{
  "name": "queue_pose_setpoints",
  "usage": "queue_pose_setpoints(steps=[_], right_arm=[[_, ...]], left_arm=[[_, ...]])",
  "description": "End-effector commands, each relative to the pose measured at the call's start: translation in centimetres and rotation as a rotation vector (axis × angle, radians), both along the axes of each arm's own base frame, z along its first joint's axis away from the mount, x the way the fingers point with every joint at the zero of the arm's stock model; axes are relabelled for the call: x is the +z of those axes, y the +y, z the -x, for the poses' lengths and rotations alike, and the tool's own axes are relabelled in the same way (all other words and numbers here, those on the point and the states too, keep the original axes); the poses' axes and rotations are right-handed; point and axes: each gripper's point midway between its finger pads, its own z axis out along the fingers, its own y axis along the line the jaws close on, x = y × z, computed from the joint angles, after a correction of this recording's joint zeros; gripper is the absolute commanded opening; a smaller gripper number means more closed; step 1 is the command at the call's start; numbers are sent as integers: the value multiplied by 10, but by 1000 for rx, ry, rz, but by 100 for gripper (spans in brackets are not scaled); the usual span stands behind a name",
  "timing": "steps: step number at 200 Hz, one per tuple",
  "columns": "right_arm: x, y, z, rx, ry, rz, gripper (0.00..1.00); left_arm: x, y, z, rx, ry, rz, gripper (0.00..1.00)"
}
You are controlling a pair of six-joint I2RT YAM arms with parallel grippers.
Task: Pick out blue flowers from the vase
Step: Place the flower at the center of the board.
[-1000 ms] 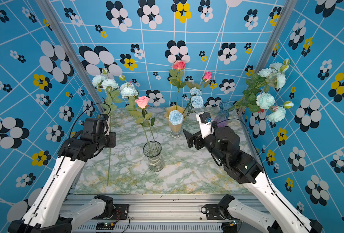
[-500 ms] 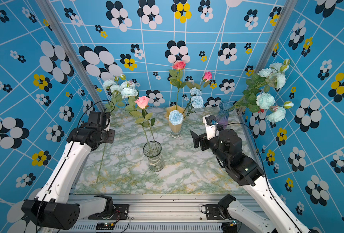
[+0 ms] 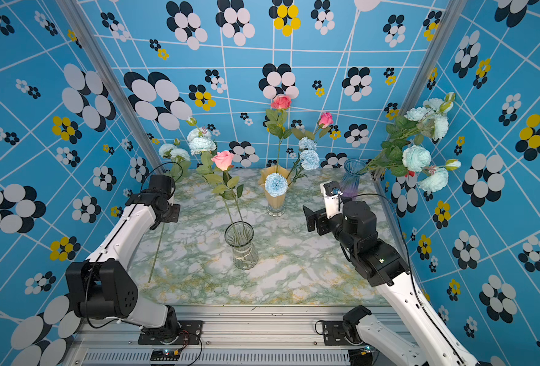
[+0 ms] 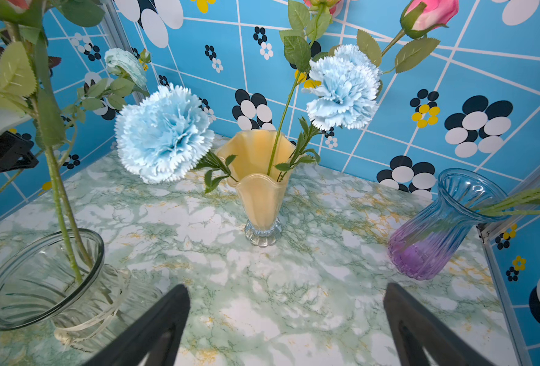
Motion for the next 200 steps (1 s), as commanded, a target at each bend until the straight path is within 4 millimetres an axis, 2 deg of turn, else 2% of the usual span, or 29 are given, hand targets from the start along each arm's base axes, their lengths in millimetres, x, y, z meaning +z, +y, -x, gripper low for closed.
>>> queue_pose_setpoints(steps=[1,27,52,84,94,124,157,200], right_arm=[[-1,5,-1,25,-1,-18,99],[-8,6,-7,20,19,-7,99],[-12,9,-11,25,34,-2,99],[-15,11,-15,27,45,-6,99],[-16,12,-16,28,47,-8,99],[-20,15,-19,32,59,-7,99],[-25,15,-23,25,71,-2,99],[-27,15,-26,19,76,2,99]], left_arm=[[-30,21,-9,6,42,-87,0],[-69,29,-9,22,112,-39,0],[-93,31,-12,12,168,-51,0],[-104,36,-20,-2,206,-74,0],[-102,37,-24,-4,202,-80,0],[-126,38,-26,-16,266,-89,0],[-143,40,-27,-28,298,-95,0],[-145,40,-30,-25,299,-92,0]])
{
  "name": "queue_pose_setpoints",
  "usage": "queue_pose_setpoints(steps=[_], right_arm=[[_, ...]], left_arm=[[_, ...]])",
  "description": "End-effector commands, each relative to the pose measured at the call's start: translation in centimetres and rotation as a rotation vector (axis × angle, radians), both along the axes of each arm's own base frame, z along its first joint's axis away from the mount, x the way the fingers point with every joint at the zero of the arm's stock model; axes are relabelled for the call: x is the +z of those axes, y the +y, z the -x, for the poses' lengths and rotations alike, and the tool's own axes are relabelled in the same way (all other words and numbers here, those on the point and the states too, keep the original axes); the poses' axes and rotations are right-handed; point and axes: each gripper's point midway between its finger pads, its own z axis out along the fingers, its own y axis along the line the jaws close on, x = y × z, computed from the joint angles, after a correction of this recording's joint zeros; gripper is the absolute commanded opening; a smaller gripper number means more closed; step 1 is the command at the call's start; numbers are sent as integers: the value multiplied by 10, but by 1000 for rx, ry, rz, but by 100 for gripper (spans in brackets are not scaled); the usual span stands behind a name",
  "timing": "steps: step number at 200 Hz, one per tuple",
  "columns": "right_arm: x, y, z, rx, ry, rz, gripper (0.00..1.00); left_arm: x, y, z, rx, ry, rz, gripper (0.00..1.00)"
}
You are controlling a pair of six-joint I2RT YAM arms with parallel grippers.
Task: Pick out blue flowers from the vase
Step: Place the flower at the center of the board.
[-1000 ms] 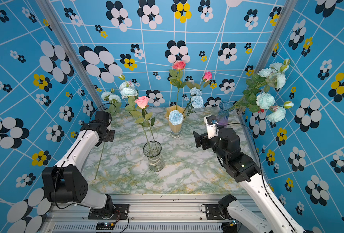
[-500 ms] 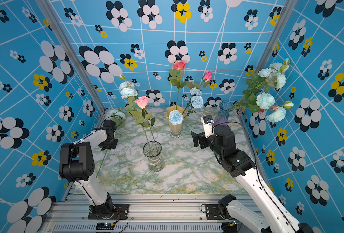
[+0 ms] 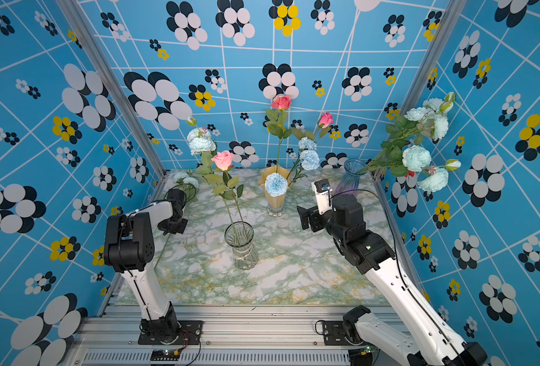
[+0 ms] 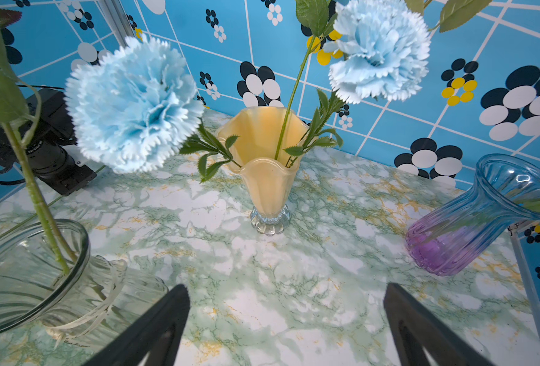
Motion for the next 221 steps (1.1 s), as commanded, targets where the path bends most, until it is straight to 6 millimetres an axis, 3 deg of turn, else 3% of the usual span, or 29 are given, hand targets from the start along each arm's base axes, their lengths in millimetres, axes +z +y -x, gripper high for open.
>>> queue_pose_setpoints(steps=[1,61,101,111,122,128,151,185,221], right_arm=[[2,0,-3,-9,-9,-22,99],[1,-1,-3,-10,-10,-20,99],[0,-1,-4,-13,-12,-19,99],[-1,-1,-4,-13,-11,-16,99],[-2,0,-5,-12,-8,-16,99],[-2,0,-6,-10,-8,-15,99],[-7,1,-8,-9,2,-12,99],[-9,4,-10,-4,5,-17,99],[-16,7,-14,2,19,-9,98]], left_arm=[[-3,2,-4,-4,7,-5,0],[15,-2,-11,-7,-36,-8,48],[45,-3,-20,20,-119,0,60],[59,-6,-25,30,-164,12,63],[74,-10,-31,39,-212,28,75],[92,-13,-33,44,-261,34,78],[142,-29,-38,61,-388,64,80],[213,-71,-34,40,-605,167,81],[272,-119,-5,-3,-797,298,82]])
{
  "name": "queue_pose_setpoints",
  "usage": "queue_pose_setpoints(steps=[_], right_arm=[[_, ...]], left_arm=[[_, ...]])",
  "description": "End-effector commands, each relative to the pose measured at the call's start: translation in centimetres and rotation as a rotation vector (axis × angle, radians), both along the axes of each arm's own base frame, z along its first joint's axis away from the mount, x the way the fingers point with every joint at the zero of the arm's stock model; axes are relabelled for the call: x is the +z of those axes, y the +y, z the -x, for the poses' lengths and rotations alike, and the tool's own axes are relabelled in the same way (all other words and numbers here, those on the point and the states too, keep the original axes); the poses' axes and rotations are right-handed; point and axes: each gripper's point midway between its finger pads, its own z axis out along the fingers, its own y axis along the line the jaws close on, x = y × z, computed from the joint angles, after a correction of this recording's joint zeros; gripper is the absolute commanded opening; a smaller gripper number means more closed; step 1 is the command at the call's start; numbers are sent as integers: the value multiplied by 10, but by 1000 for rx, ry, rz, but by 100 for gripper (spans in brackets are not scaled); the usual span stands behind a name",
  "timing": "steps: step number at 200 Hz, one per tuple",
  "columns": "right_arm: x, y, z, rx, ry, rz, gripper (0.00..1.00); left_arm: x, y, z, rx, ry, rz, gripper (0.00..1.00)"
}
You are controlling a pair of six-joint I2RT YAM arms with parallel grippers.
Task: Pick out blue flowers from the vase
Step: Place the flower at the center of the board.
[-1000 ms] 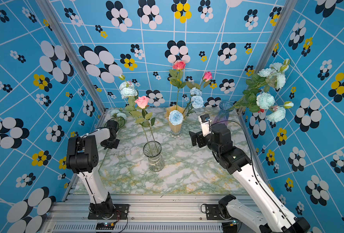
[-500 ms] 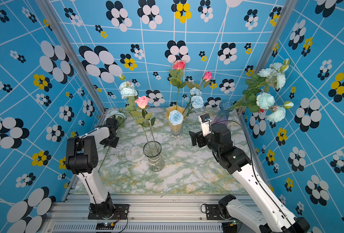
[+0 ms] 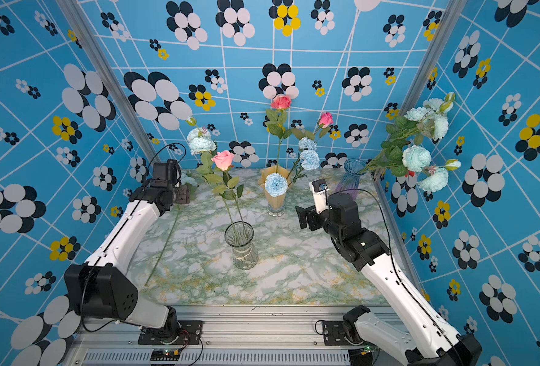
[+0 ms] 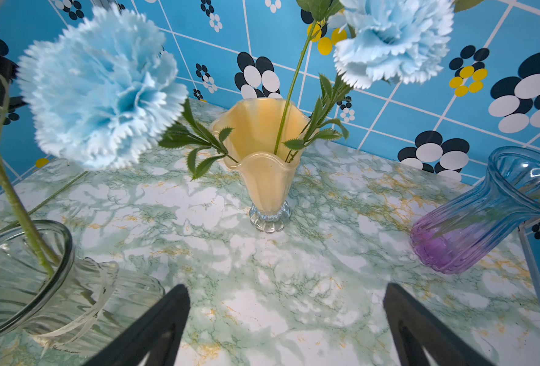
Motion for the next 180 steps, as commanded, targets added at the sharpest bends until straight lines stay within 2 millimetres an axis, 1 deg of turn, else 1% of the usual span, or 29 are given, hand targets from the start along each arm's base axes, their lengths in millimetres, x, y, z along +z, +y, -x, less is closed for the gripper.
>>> queue_pose_setpoints(steps=[1,17,26,27,34,39,54,55,57,60,68,72,77,89,99,112,132,144,153,159,169,180], right_arm=[[-4,2,-5,3,-1,-8,98],[-7,-2,-7,-20,-1,12,97],[-9,-3,-8,-26,-2,15,97],[-10,-3,-8,-27,-1,16,97],[-11,-2,-9,-24,-2,13,97],[-11,-2,-9,-23,-4,10,97],[-12,1,-10,-17,0,2,96],[-12,1,-10,-17,0,2,96],[-12,1,-10,-16,0,0,96],[-13,2,-11,-14,2,-2,96],[-14,4,-12,-6,7,-10,95],[-15,6,-12,-2,12,-12,95],[-15,8,-12,6,15,-19,94],[-15,12,-12,29,29,-23,92],[-15,12,-12,27,45,-9,90],[-17,8,-13,11,62,14,89],[-17,7,-7,5,94,-4,87],[-15,17,2,55,132,-58,82],[-11,29,11,112,169,-110,76],[-9,39,19,164,200,-142,73],[-3,57,32,236,232,-172,71],[2,77,46,294,239,-169,69]], left_arm=[[25,-27,21,-17,-105,115,82],[38,-44,42,-35,-200,188,82],[38,-49,54,-43,-245,239,82],[40,-50,55,-43,-256,246,83],[36,-52,63,-43,-287,285,86],[37,-53,69,-46,-312,312,86],[29,-49,88,-33,-369,367,87],[26,-49,88,-31,-366,368,87],[29,-48,91,-31,-383,376,87],[24,-47,95,-27,-386,384,87],[22,-44,106,-20,-420,409,86],[18,-44,111,-18,-426,422,86],[19,-43,119,-19,-452,441,86],[17,-45,134,-38,-503,505,85],[14,-48,145,-62,-550,562,84],[10,-52,154,-92,-583,609,83],[2,-56,162,-126,-585,611,83],[-2,-60,163,-155,-588,618,83],[-8,-64,162,-175,-581,629,83],[-15,-68,160,-187,-569,639,83],[-24,-75,157,-212,-549,656,83],[-23,-79,156,-233,-541,660,83]])
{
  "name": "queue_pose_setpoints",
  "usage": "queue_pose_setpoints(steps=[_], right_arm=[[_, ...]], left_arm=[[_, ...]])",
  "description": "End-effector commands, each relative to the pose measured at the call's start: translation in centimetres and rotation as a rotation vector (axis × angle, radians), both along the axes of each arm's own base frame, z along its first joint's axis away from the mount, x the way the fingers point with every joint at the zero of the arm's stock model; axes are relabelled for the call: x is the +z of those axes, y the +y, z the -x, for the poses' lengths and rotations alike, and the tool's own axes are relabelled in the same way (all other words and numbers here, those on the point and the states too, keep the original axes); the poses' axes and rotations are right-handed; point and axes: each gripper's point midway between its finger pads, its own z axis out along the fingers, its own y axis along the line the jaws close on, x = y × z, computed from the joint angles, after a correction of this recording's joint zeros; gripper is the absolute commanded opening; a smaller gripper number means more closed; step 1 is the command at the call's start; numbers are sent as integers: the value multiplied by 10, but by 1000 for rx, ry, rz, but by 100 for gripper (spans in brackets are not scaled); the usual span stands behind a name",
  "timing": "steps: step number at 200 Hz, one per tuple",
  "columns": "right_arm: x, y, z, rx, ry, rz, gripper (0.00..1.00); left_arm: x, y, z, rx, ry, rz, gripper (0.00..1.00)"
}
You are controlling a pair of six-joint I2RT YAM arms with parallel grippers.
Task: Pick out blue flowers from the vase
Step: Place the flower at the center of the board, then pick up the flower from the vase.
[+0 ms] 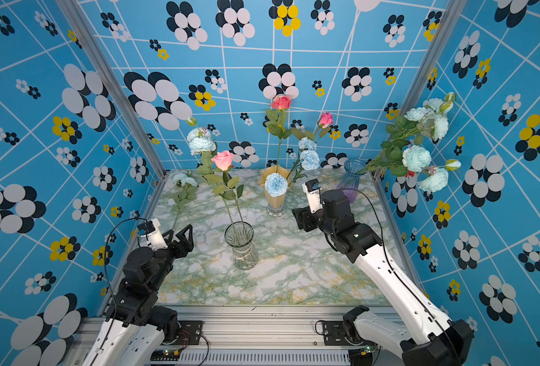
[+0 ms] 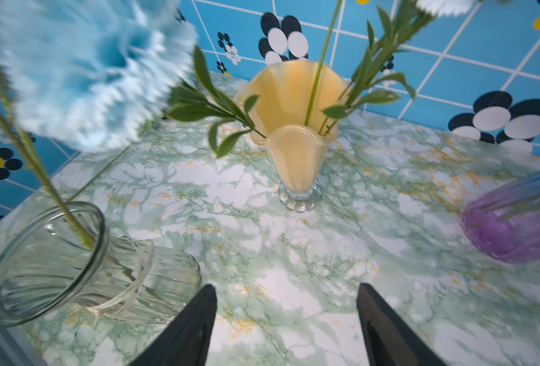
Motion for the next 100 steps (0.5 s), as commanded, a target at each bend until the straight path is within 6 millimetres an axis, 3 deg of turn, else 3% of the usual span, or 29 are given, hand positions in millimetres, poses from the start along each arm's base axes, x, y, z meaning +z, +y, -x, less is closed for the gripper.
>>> queue_pose_setpoints(steps=[1,28,56,100], right_arm=[[19,46,39,176,76,-99,69],[35,102,59,281,50,-135,66],[38,154,56,323,44,-128,58],[32,192,35,260,42,-94,49]], left_arm=[[2,-19,-3,-96,-28,32,83],[2,-23,-3,-113,-34,26,83],[4,-27,-3,-135,-38,21,84],[3,-31,-4,-158,-36,16,88]])
